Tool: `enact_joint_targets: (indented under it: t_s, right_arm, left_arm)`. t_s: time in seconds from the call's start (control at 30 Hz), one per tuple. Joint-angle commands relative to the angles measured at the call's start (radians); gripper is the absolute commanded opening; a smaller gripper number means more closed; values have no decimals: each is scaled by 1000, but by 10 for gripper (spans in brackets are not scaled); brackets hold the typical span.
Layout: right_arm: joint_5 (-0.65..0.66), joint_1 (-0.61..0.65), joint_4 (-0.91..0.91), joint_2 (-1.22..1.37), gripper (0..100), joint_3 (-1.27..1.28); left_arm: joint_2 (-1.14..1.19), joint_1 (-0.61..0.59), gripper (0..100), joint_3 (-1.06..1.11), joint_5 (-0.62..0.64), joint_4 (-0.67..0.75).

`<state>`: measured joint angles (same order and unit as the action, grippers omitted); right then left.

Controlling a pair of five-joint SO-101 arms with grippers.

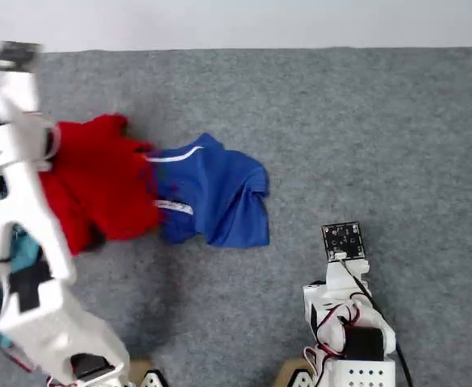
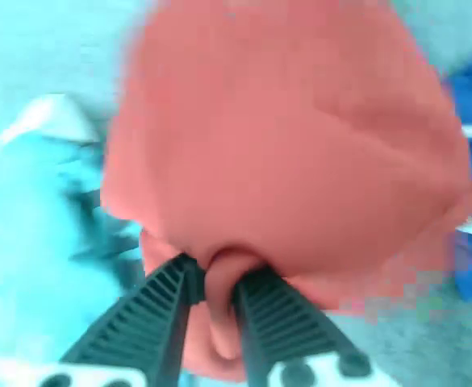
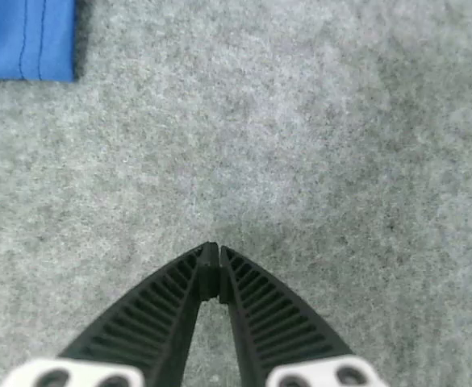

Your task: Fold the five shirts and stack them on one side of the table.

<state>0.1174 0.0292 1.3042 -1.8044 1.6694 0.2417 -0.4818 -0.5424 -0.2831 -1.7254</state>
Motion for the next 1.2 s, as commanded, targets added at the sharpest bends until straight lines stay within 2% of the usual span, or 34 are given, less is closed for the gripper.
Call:
enact_joint_targets:
  t_s: [0.0,0.27,0.67,0.73,0.93,1.17]
  right_arm:
    - [-8,2,4,-8,9,14]
    - [-8,2,4,-8,9,14]
    - [-8,2,4,-8,9,14]
    - [-8,2,4,-8,9,14]
    - [-8,2,4,-8,9,14]
    - [-8,2,4,-8,9,14]
  left_arm:
    - [-157,-124,3,-36,-2,21]
    - [-213,-390,4,-30,-2,100]
    - [-213,-565,7,73,-6,158]
    - [-213,-582,40,73,-12,150]
    - [-221,-677,291,70,-66,101]
    - [-224,-778,309,-35,-138,101]
